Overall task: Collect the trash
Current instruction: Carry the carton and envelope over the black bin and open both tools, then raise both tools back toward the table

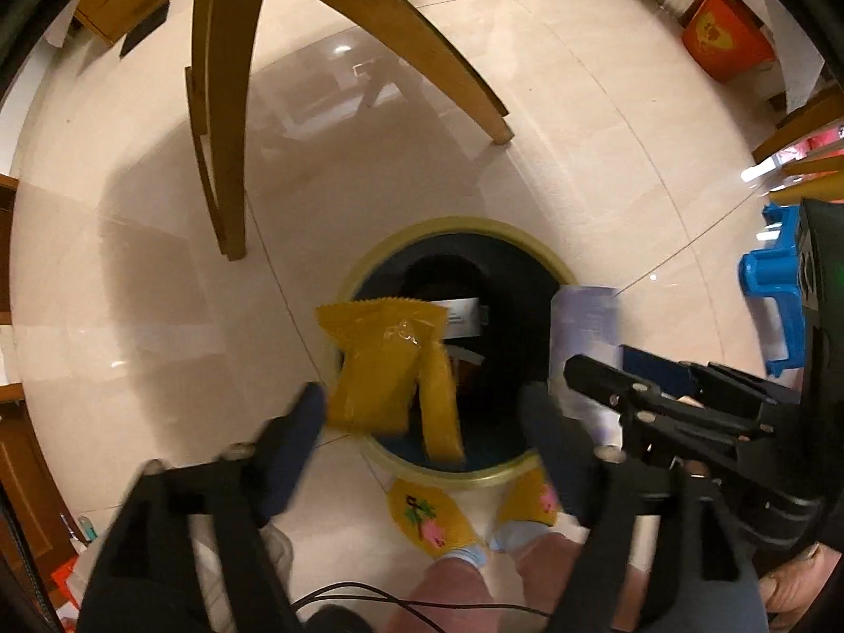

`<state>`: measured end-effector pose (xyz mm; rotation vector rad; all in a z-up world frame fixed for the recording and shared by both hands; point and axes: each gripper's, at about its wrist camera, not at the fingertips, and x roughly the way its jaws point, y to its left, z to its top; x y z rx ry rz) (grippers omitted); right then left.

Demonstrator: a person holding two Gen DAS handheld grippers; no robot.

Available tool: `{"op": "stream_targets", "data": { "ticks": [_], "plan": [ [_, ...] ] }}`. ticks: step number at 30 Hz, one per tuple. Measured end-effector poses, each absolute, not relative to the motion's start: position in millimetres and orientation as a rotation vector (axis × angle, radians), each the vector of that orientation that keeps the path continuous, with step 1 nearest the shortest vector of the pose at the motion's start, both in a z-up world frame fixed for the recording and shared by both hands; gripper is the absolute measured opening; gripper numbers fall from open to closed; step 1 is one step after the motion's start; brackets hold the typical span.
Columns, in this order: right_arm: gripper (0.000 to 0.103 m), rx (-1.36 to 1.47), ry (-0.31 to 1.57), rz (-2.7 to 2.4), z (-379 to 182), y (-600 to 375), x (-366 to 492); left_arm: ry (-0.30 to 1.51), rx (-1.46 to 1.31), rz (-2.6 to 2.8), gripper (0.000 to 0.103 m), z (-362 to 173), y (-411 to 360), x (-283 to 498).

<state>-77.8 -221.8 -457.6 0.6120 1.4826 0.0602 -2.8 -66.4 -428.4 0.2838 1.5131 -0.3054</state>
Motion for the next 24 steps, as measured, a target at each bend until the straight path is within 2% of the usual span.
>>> {"op": "stream_targets", "data": {
  "ticks": [1, 4, 5, 6, 9, 10, 18, 24],
  "plan": [
    [0.042, 0.613, 1.48, 0.06, -459.1, -221.5, -75.9, 1.508, 0.285, -0.303, 0.081, -427.9, -63.5, -0.8],
    [0.06, 0.615, 1.479, 0.051, -458.7, -219.9, -70.0, 1.498, 0.284, -0.29, 0.087, -424.4, -57.2, 3.4],
    [0.063, 0.62, 1.48, 0.047, -457.8, -219.3, -68.9, 1.495, 0.288, -0.285, 0.092, -421.8, -55.5, 4.5],
    [0.063, 0.626, 1.475, 0.046, -456.5, -218.8, -67.4, 1.484, 0.293, -0.279, 0.094, -417.8, -52.9, 5.6],
    [0.066, 0.644, 1.454, 0.049, -450.8, -216.5, -66.0, 1.472, 0.297, -0.264, 0.094, -410.9, -47.0, 4.7],
    [0.069, 0.646, 1.449, 0.046, -448.0, -215.9, -65.7, 1.472, 0.293, -0.263, 0.094, -407.4, -45.8, 4.1],
    [0.071, 0.645, 1.38, 0.035, -405.2, -212.8, -64.8, 1.423, 0.279, -0.279, 0.094, -356.4, -42.5, -9.8],
    [0.071, 0.63, 1.349, 0.04, -345.5, -213.0, -71.9, 1.37, 0.277, -0.321, 0.094, -280.4, -44.7, -24.1]
  ]
}}
